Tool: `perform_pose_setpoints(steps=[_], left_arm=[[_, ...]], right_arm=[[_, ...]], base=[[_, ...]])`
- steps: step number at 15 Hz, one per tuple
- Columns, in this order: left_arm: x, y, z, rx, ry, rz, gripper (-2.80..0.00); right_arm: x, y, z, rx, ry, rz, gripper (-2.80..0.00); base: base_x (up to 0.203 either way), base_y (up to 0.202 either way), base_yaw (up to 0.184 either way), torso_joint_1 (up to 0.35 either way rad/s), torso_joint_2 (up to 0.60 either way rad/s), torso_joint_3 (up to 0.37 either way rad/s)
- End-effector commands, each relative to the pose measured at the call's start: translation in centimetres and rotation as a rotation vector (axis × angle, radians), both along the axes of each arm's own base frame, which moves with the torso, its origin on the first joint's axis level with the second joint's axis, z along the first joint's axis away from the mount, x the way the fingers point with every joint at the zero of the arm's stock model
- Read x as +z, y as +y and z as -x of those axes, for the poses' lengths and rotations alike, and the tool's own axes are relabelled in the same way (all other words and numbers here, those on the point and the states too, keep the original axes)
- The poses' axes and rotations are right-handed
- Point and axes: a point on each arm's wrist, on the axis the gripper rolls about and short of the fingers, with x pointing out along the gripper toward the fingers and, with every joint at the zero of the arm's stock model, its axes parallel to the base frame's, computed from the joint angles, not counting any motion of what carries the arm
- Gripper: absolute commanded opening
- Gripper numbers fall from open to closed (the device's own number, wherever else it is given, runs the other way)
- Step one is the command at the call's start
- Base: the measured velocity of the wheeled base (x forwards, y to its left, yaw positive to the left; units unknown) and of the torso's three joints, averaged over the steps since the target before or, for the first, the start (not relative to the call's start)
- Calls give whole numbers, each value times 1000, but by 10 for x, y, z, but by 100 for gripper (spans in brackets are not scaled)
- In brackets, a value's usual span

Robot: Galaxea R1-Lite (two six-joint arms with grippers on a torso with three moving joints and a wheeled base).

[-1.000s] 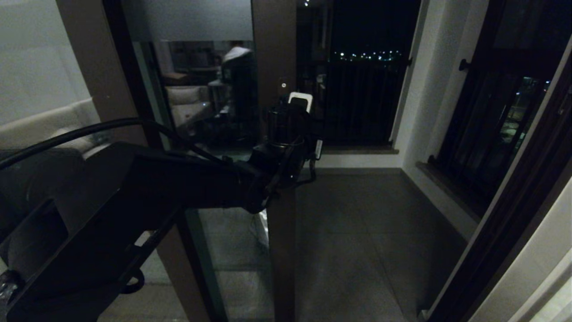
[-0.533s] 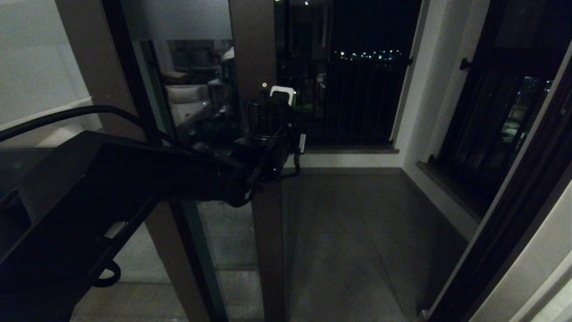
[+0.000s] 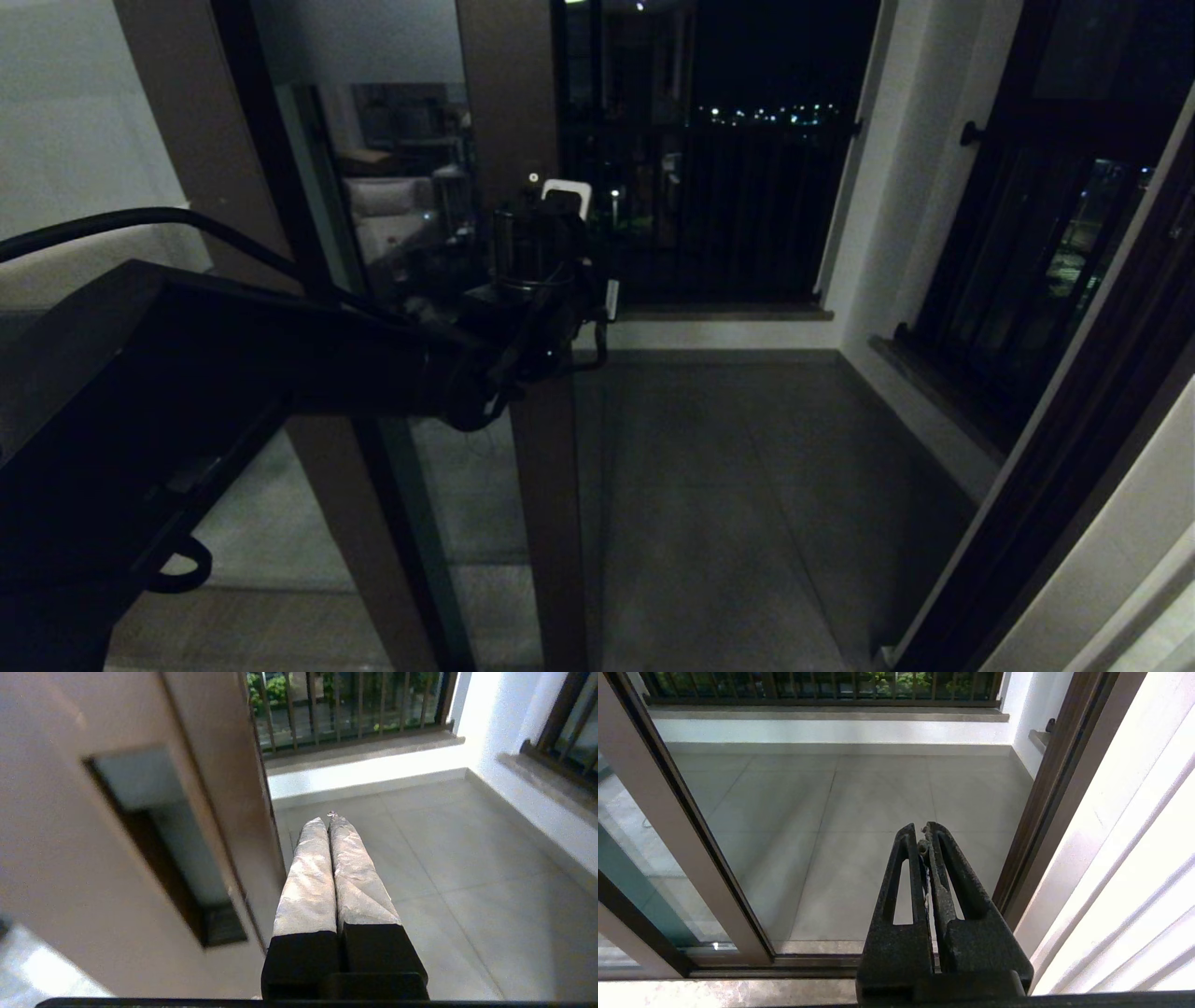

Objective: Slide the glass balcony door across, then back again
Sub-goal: Open the slid door

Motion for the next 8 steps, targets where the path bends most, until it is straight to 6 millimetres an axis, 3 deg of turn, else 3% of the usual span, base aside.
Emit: perform_pose_setpoints(steps=[1, 4, 8], left_arm=[[5, 12, 5, 22, 4, -3, -280], [11, 22, 14, 29, 9, 1, -280], [13, 38, 7, 70, 8, 10, -280]], right_arm=[[0, 0, 0, 1, 1, 1, -280], [0, 0, 0, 1, 2, 1, -280], [0, 0, 0, 1, 2, 1, -280]], base=[[0, 0, 0, 0, 0, 0], [0, 0, 0, 0, 0, 0], [0, 0, 0, 0, 0, 0]])
